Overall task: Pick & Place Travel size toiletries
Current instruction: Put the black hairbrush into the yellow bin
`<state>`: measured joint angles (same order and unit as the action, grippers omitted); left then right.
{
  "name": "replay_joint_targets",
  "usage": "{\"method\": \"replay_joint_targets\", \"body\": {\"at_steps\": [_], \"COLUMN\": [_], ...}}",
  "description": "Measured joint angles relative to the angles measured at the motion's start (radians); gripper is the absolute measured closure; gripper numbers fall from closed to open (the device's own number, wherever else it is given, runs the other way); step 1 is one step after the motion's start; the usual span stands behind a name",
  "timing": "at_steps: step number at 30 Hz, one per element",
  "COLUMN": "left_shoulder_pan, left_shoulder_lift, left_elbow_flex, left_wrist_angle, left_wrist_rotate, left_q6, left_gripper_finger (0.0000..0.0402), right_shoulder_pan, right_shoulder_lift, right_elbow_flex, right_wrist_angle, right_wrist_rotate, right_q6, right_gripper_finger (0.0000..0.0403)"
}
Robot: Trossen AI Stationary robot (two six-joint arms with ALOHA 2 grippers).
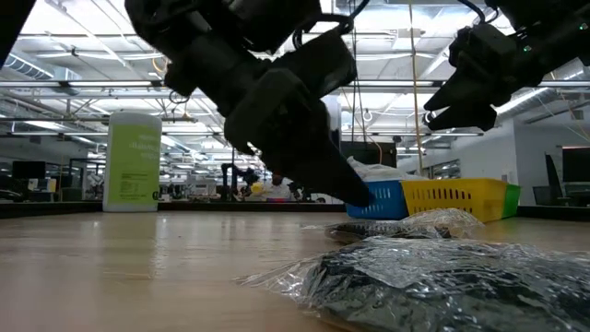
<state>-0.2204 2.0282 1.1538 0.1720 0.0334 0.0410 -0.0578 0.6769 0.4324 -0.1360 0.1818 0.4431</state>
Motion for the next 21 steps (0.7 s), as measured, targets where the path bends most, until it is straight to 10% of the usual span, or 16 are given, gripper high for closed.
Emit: {"method": "replay_joint_targets", "body": {"at_steps": [21], "left_shoulder_pan": [-0.110], "left_shoulder_lift": [-0.017], "left_elbow_flex": [0.001], "left_wrist_angle": [-0.170], "left_wrist_rotate": [-0.186], "left_q6": [0.133], "left_gripper_finger": [0.0179], "right_shoulder_pan": [0.000], "right_shoulder_lift": [0.000], "right_elbow_flex": [-0.016], "right_wrist_angle": [0.009], "right_wrist_rotate": [-0.001], "right_q6": [0.016], "right_gripper_finger": [0.0149]}}
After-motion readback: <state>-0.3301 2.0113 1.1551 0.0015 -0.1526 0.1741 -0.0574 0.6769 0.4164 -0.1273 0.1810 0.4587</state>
